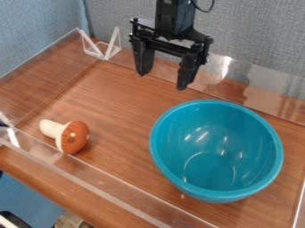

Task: Put the mushroom in the blue bowl

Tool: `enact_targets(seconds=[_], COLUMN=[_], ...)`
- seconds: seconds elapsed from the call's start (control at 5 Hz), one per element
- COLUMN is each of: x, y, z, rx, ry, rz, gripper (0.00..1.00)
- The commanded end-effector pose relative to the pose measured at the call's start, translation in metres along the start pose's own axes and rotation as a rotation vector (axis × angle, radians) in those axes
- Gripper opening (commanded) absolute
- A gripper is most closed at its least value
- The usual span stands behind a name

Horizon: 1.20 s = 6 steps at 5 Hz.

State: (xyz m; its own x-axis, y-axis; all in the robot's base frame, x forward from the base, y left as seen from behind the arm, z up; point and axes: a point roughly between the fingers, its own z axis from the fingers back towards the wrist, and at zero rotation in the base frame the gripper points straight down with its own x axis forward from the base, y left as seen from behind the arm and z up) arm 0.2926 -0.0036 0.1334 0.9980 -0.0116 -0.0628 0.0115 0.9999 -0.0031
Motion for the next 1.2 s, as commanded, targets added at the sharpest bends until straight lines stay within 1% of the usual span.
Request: enact_targets(seconds=[0.0,0.2,0.4,0.6,0.8,1.0], x=[-0.006,-0.019,-0.034,-0.048,-0.062,-0.072], y=[0.016,0.036,0.053,0.070,0.088,0.102], z=[-0.008,-0.019,-0.025,-0.030,-0.036,-0.044], rx=[0.016,0.033,0.069,0.081,0.084,0.086], ry=[0.031,0.071,0.086,0.095,0.099,0.101], rz=[-0.236,-0.485,-0.717,-0.780,-0.749,-0.709], gripper=[1.00,1.00,1.00,1.00,1.00,1.00])
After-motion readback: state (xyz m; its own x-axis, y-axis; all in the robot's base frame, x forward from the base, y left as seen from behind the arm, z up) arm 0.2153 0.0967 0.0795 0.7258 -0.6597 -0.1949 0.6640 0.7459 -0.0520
